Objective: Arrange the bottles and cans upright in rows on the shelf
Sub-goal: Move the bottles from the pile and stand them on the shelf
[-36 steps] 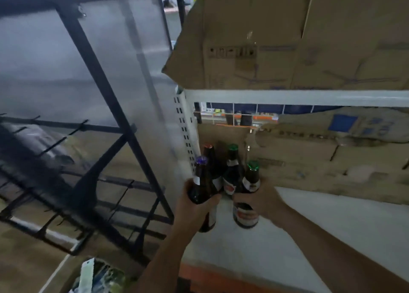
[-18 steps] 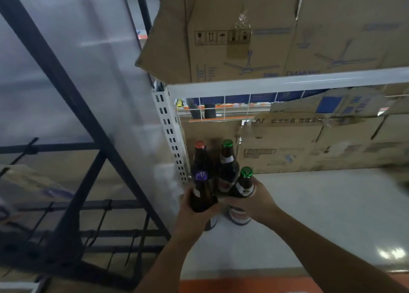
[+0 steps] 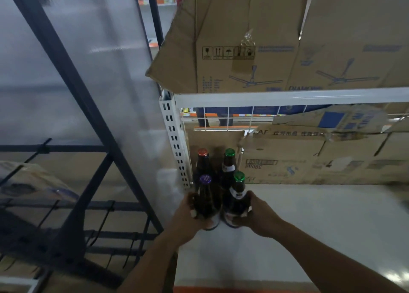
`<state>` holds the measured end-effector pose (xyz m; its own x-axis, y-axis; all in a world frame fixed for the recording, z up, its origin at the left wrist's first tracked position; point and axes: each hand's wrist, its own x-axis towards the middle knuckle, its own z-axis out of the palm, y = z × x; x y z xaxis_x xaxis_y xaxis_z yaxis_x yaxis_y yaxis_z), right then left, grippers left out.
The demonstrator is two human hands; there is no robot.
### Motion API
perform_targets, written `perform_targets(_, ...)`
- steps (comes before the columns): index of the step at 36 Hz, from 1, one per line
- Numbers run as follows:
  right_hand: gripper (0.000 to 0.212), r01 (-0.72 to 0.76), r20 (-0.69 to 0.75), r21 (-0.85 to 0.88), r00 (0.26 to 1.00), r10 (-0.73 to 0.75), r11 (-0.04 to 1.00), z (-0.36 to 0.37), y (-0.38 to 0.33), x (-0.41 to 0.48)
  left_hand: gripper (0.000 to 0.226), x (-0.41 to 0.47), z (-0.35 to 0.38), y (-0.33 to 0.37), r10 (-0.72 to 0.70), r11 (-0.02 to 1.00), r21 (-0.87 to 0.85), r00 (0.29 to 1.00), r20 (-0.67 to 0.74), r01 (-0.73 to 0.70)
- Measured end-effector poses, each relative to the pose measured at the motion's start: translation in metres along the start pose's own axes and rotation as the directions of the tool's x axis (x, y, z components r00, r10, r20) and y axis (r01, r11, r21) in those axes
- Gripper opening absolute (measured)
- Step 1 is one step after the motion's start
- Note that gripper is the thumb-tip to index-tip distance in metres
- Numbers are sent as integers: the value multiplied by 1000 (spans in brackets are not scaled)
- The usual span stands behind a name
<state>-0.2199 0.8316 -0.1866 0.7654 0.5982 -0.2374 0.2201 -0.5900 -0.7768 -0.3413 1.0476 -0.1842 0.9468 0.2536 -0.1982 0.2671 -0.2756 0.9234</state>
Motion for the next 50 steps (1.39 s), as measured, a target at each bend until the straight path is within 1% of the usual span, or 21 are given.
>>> perform_targets(2, 73, -1, -10, 13, 1000, 1, 1000, 3, 0, 4, 60, 4, -2, -7, -21, 1000, -21, 999, -27, 20)
perform_targets(3, 76, -5, -11, 18, 1000, 5, 1000, 4, 3, 6, 64, 3, -2, -7, -57, 998, -2, 997, -44, 57)
perform_targets(6, 75, 9, -11, 18, 1000, -9, 1000, 5, 7, 8, 71, 0, 8, -7, -94, 995, 16, 994, -63, 95)
perform_targets(8, 74, 13, -24, 15, 1000, -12, 1000, 6, 8, 8, 82, 0, 15, -9, -107, 990, 73, 985, -138, 118)
perform_targets(9, 73, 8, -25, 22, 1000, -8, 1000, 7, 7, 7, 86, 0, 18, -11, -96, 991, 71, 980, -173, 110)
perform_targets(12, 73, 8, -30, 33, 1000, -7, 999, 9, 10, 9, 76, -1, 22, -10, -60, 997, 40, 974, -220, 71)
perform_targets(15, 78, 15, -16, 23, 1000, -15, 1000, 9, 15, 11, 62, -2, 17, -6, -78, 997, 8, 981, -176, 81)
perform_targets(16, 79, 17, -15, 19, 1000, -17, 1000, 9, 16, 12, 62, -2, 12, -7, -79, 996, 18, 983, -166, 83)
perform_targets(19, 80, 13, -4, 21, 1000, -13, 1000, 9, 15, 13, 76, 0, -1, -5, -107, 994, 19, 988, -107, 110)
perform_targets(22, 79, 19, -4, 16, 1000, -19, 1000, 9, 18, 14, 68, 2, -3, 1, -110, 993, 24, 992, -57, 111)
perform_targets(24, 79, 19, 2, 14, 1000, -19, 1000, 10, 20, 15, 72, 1, -3, 5, -99, 995, 9, 994, -38, 99)
perform_targets(26, 78, 12, 8, 18, 1000, -12, 1000, 9, 20, 16, 78, 0, -4, 2, -105, 994, -1, 994, -34, 105)
perform_targets(33, 80, 5, -16, 30, 1000, -4, 1000, 10, 10, 10, 78, -2, -3, 1, -66, 998, 24, 997, -28, 66)
perform_targets(38, 74, -6, -11, 35, 1000, 7, 999, 11, 7, 10, 63, -2, -4, 1, -68, 993, 92, 996, -65, 74)
perform_targets(41, 72, 0, -18, 34, 1000, 1, 999, 6, -2, 5, 64, 0, -3, 4, -69, 991, 111, 996, -60, 75)
perform_targets(44, 64, -1, -31, 33, 1000, 2, 999, 4, -9, 0, 67, 3, -4, 5, -64, 988, 140, 997, -51, 70)
perform_targets(50, 68, -23, -42, 35, 999, 25, 999, 8, -12, -1, 65, 2, -6, 5, -62, 978, 195, 997, -52, 71)
